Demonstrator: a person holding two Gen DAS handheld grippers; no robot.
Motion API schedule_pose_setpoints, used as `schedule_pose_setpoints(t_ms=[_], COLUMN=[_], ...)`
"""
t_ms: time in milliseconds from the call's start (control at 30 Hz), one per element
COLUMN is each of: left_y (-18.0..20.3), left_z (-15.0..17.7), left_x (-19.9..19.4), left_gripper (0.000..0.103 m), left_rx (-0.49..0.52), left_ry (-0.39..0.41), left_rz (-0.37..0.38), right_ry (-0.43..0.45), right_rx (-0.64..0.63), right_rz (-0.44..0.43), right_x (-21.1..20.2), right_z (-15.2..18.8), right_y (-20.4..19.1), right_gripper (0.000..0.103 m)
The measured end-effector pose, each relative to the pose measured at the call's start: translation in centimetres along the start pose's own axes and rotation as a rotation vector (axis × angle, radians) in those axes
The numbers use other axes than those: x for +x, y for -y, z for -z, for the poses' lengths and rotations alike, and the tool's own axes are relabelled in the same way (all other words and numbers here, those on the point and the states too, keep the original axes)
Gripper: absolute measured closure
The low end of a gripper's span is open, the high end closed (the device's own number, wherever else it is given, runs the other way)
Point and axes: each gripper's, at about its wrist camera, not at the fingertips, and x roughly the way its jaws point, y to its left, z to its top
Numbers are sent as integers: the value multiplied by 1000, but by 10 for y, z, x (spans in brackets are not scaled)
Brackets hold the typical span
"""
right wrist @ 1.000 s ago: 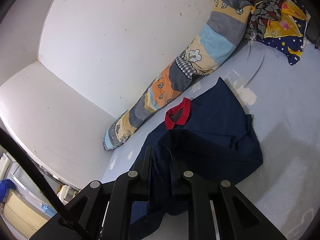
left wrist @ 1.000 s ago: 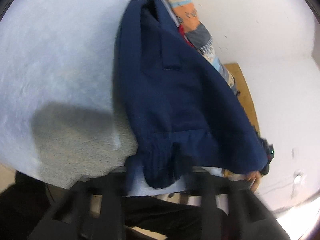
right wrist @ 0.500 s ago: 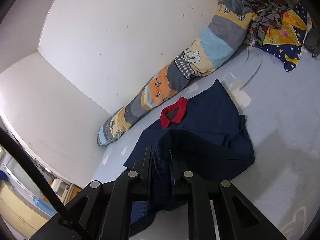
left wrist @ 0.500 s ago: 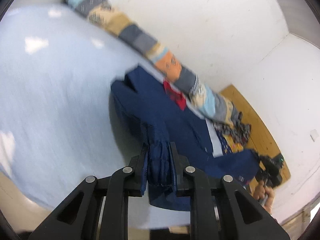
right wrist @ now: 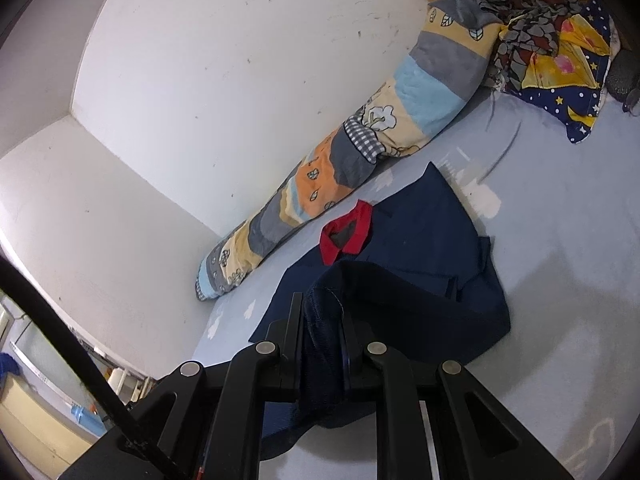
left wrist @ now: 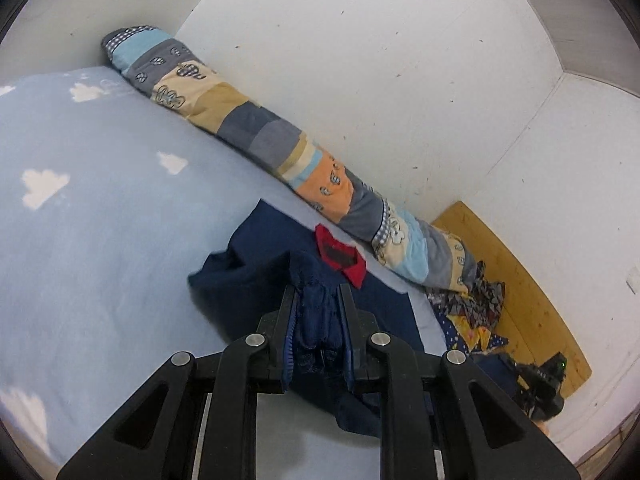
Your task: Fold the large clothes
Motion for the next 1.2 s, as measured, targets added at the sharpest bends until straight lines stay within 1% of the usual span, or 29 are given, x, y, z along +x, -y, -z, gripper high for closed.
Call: schedule_pose_setpoints(t_ms=[133,300,400,467,500,533,600,667,733,833,900,1000,1033,1067,1100,1133,1167,1200], left_y=[11,19,22,24,23,21,15,3,-6,-27,-36,-46,-50,-53,-56,-59,-63,-66], left_z=[-26,-61,-82,-93,-101,-107,-115,-125,-129,-131,-131,-130,-129,-129,-129,-130,-133,-136], left_x=[29,82,129,160,183,203,236,284,320,373,397,423,430,436,441,444,447,447], left_gripper=[85,85,85,85,85,85,85,85,85,85,85,85,85,85,85,85,82,73], left_rx=[19,36,67,83,84,84,80,64,60,48,43,34,31,29,24,18,-2,-18], left_ry=[0,-12,-31,-47,-61,-76,-91,-127,-152,-187,-193,-207,-212,-214,-217,-226,-237,-240], left_rz=[-12,-27,-49,-69,-80,-90,-115,-144,-173,-223,-251,-269,-274,-277,-281,-287,-289,-285], right_ry=[0,-12,-19,-35,-42,-55,-73,-87,-103,-121,-135,-154,-158,-161,-164,-159,-138,-93], right_rx=[-1,-9,-9,4,9,18,29,43,47,63,85,187,244,284,336,376,387,386], right_rz=[19,53,74,99,106,120,138,160,187,227,263,287,299,300,297,292,296,311], right_x=[9,41,65,93,102,120,145,176,206,240,262,284,291,295,298,299,296,288], right_z=[-19,-56,-76,-94,-98,-107,-119,-135,-148,-158,-162,-166,-168,-169,-170,-172,-174,-178], right_y=[1,8,17,30,34,43,54,67,77,93,108,138,153,162,173,180,184,187], right_gripper=[88,88,88,88,88,88,88,88,88,88,88,87,86,84,78,64,55,40])
